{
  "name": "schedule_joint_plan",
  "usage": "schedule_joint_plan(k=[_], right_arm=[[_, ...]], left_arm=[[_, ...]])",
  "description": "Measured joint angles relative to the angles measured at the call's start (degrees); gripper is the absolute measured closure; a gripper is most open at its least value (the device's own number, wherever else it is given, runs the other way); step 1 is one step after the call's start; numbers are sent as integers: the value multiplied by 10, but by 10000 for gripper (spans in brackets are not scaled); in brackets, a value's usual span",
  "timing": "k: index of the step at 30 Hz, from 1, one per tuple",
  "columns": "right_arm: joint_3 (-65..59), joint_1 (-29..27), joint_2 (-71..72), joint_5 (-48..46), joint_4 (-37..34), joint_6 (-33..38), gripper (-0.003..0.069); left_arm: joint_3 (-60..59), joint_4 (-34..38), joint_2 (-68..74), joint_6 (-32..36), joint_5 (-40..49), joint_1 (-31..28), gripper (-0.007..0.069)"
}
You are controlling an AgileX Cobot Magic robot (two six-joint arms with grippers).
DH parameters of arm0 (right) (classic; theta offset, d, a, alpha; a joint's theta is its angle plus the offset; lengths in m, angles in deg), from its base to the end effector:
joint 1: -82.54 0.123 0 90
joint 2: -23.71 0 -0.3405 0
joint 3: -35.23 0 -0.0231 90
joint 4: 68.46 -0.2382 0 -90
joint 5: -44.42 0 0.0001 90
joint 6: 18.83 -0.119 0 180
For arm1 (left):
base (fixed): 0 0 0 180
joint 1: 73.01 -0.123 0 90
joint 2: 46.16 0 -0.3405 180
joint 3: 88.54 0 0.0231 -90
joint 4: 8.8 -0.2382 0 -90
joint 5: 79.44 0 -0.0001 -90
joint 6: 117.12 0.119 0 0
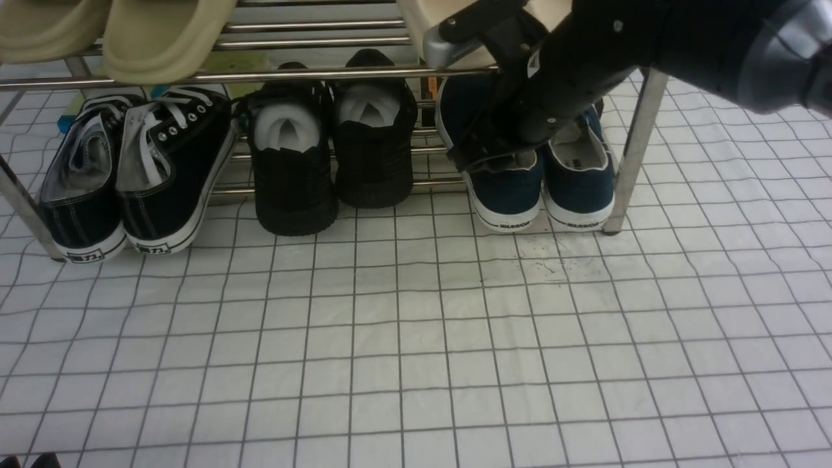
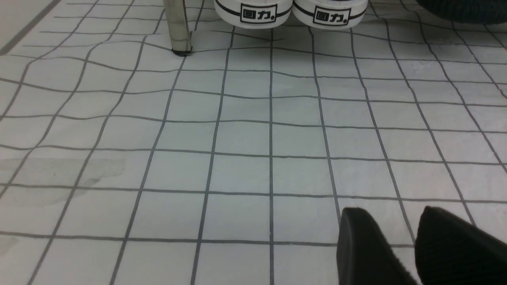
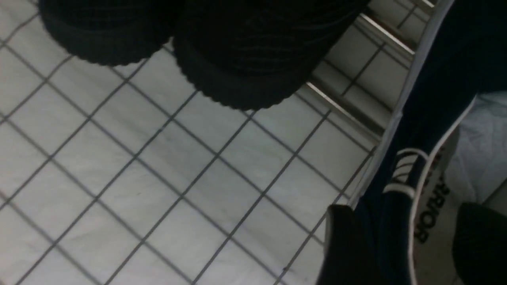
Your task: Take the shoes off the shelf with your hand from the white checkered tablecloth.
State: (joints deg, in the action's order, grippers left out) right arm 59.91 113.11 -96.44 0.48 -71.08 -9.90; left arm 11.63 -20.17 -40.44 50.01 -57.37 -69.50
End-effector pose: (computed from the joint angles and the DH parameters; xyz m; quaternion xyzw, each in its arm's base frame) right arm 0.4180 0.2513 0.3274 -0.3075 0.8859 0.0853 0.3367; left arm 0.0107 0.0082 0.1632 -0.0136 0.8047 -0.0003 0.5936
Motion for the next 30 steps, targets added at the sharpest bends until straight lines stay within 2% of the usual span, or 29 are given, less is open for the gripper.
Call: schedule_joint_plan(k=[6,8,10,11,12,14,19,30], right_arm=[[0,0,-33,40,38,-43,267],[0,0,-45,49,51,-57,309],[0,0,-50,52,55,-64,378],[0,0,-51,52,57,-66,445],[0,0,-51,52,57,-66,457],[0,0,-48,44,57,-71,610],[0,8,-20,0,61,-89,614],[-19,89,146,-228,40,-110,614]], left_arm=[[0,0,0,0,0,0,384],[0,0,0,0,0,0,384],[0,0,0,0,0,0,384],[0,0,0,0,0,0,384],[0,0,0,0,0,0,384],[0,0,0,0,0,0,384],[0,0,0,0,0,0,384],[0,0,0,0,0,0,384]])
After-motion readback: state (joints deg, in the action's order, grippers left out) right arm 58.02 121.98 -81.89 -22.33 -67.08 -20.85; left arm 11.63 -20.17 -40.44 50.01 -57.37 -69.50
